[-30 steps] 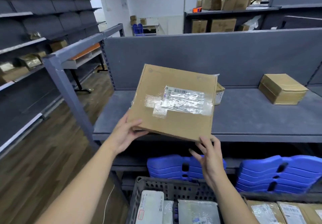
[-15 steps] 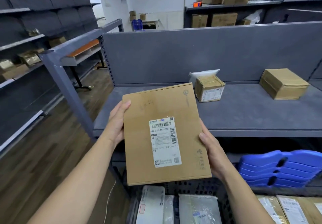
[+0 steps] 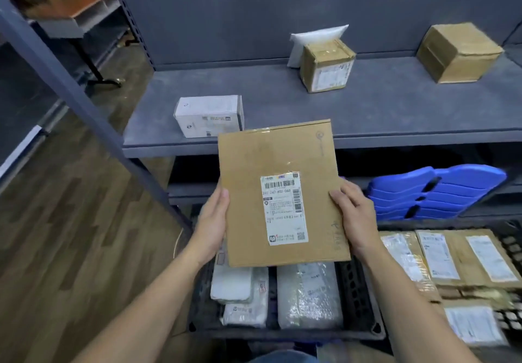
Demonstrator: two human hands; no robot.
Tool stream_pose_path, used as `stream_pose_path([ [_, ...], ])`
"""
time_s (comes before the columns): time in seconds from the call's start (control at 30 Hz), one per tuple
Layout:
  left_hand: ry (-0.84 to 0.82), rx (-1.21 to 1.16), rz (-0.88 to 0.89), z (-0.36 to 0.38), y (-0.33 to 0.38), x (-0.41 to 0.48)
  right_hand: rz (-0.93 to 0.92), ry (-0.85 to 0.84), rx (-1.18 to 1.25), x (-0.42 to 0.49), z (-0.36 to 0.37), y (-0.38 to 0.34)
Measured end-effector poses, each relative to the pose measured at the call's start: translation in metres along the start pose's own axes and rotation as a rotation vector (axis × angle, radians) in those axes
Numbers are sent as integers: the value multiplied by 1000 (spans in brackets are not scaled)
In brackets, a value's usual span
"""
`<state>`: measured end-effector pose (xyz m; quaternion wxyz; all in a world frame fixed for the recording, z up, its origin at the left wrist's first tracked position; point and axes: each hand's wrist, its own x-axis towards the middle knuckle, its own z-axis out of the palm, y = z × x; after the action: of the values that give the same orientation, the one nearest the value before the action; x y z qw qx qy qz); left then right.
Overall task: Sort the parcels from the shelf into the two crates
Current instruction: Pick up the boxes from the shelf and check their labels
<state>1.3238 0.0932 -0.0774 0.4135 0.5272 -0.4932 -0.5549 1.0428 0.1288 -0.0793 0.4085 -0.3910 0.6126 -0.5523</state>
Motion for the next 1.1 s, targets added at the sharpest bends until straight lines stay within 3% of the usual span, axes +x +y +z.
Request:
stream_pose_path([
  [0.2,173,319,-23,25,-50,-34,13,-112,-336,-47,-17,64],
  [0.23,134,370,-56,30,-55,-40,17,-140,-383,-55,-20,78],
  [0.4,-489,799,-283,34,-107,-57,114,-267,-515,-81,-35,134],
  [0.5,-643,904,-367,35,-144,-55,201,-369,-583,-85,-38,157],
  [0.7,-604,962,-409,50,-200,-33,354,-517,-700,-54,-31,201],
  [1.1,-616,1324,-413,96,-294,-12,516,-625,-839,-22,-7,306],
])
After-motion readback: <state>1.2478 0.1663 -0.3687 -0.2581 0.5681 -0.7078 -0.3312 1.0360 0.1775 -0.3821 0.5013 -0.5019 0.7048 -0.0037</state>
